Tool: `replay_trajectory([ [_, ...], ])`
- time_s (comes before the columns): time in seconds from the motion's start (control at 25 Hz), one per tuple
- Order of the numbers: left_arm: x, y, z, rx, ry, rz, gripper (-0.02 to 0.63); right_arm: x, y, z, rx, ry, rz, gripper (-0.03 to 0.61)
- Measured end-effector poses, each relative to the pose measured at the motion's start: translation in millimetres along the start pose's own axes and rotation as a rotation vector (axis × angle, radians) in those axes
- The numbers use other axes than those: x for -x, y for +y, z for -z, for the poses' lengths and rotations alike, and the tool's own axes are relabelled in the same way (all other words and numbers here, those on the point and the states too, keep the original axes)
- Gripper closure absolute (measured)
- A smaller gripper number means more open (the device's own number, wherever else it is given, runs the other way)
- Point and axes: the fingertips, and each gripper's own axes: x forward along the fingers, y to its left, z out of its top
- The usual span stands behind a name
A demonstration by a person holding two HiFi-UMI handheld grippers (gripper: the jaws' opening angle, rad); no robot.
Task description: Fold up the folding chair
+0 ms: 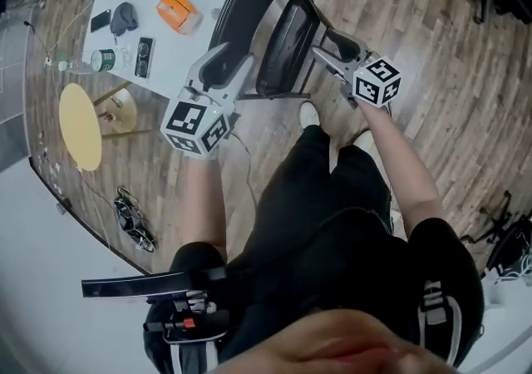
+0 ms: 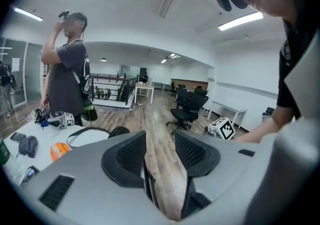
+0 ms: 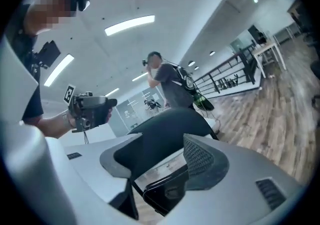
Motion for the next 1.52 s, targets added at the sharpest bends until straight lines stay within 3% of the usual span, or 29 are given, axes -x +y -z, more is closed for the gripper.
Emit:
replay_trajectory([
  [0.12, 14.9, -52.6, -9.5, -0.055, -0.061, 0.016, 0.434, 38.6, 57.6, -33.6, 0.156, 0.008, -0.071, 0.342],
  [0.24, 27.4, -102.3, -16.1, -0.058, -0.111, 0.031, 0.434, 82.7, 111.2, -52.7, 0.261, 0.013, -0.147, 0.344],
  [0.4, 35.3, -168.2, -19.7, -0.002, -0.164, 0.112, 0.434, 143.1, 160.5, -58.7, 0.343, 0.043, -0.211, 0.365],
  [0.52, 41.7, -218.6, -17.7, -0.028, -0.173, 0.174, 0.441, 185.6, 179.9, -68.0, 0.348, 0.018, -0.197, 0.416],
  [0.6, 48.6, -245.5, -16.7, -0.055, -0.187, 0.215, 0.557, 206.5, 191.0, -79.4, 0.397, -0.021, -0.17, 0.46],
  [0.68, 54.5, -262.4, -16.4, -0.065, -0.206, 0.236, 0.592, 221.9, 201.0, -89.6, 0.426, -0.058, -0.152, 0.485],
  [0.84, 59.8, -277.9, -18.8, -0.074, -0.225, 0.232, 0.609, 238.3, 217.7, -96.9, 0.417, -0.094, -0.157, 0.566],
  [1.04, 63.2, -274.1, -23.5, -0.09, -0.242, 0.198, 0.609, 241.1, 231.3, -89.2, 0.392, -0.095, -0.202, 0.568],
  [1.52, 73.1, -264.6, -24.1, -0.076, -0.261, 0.169, 0.609, 233.2, 238.3, -72.8, 0.414, -0.057, -0.198, 0.568],
])
